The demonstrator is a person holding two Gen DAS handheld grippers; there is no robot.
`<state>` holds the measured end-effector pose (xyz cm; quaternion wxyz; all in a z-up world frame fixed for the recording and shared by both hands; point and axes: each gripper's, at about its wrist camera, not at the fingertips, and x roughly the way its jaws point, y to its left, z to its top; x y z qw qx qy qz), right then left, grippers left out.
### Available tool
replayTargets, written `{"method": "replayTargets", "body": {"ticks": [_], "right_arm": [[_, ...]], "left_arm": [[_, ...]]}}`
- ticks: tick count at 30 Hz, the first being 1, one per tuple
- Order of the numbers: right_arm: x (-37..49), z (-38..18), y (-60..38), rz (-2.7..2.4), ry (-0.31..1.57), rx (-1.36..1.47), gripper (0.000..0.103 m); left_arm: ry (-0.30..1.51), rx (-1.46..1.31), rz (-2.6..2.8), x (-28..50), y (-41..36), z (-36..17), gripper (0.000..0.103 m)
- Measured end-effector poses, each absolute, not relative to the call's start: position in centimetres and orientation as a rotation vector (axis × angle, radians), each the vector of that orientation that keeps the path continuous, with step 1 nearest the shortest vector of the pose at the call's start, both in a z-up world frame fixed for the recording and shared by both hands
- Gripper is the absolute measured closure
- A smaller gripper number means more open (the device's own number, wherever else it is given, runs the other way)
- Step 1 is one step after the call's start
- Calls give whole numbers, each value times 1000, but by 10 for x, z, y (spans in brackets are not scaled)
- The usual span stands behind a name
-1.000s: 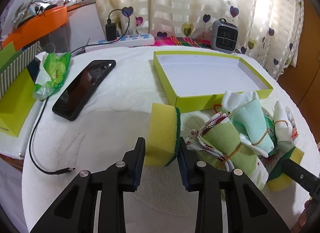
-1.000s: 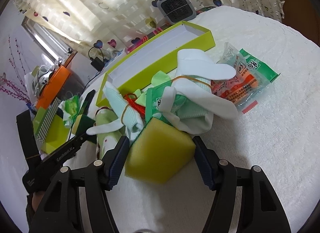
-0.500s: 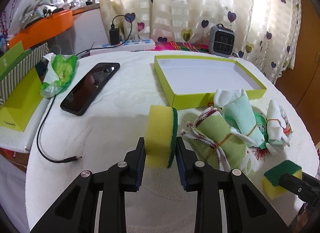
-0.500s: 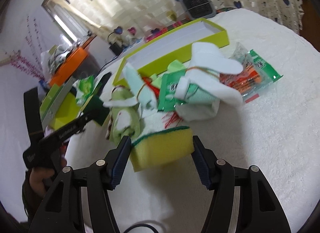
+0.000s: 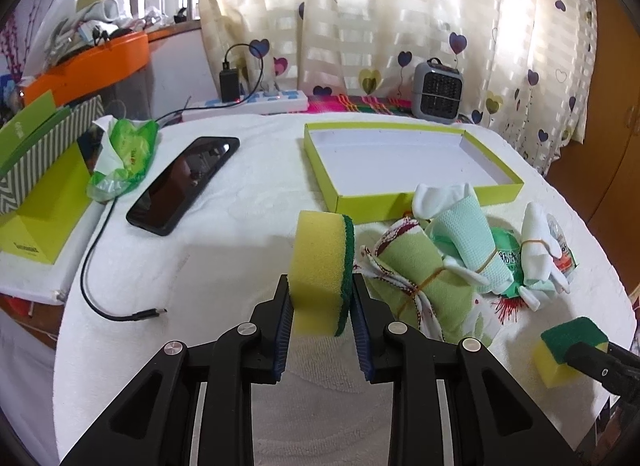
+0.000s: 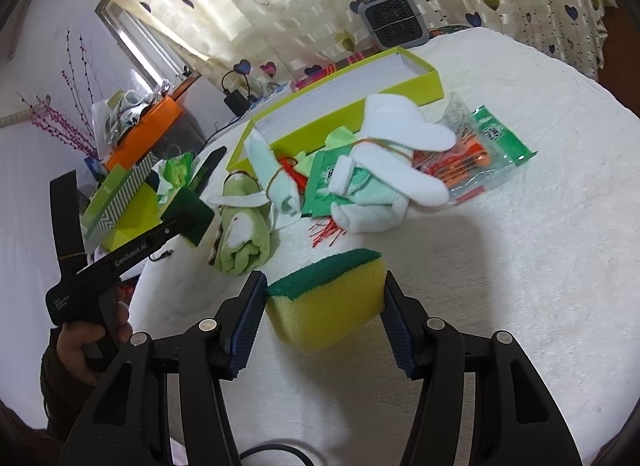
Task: Organize soft objects
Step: 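Carry both yellow sponges over the green box lid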
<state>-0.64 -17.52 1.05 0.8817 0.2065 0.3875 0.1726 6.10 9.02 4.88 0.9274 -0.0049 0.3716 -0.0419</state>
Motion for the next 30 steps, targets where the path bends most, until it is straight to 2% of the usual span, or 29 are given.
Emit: {"method": "replayTargets", "body": {"ticks": [14, 30], "right_arm": [[6, 43, -203, 316, 712, 392, 46], [99, 78, -215, 289, 713, 203, 46]], "left_arm": [[729, 1, -98, 66, 84, 72, 77], [724, 44, -122, 129, 67, 94, 77]]}}
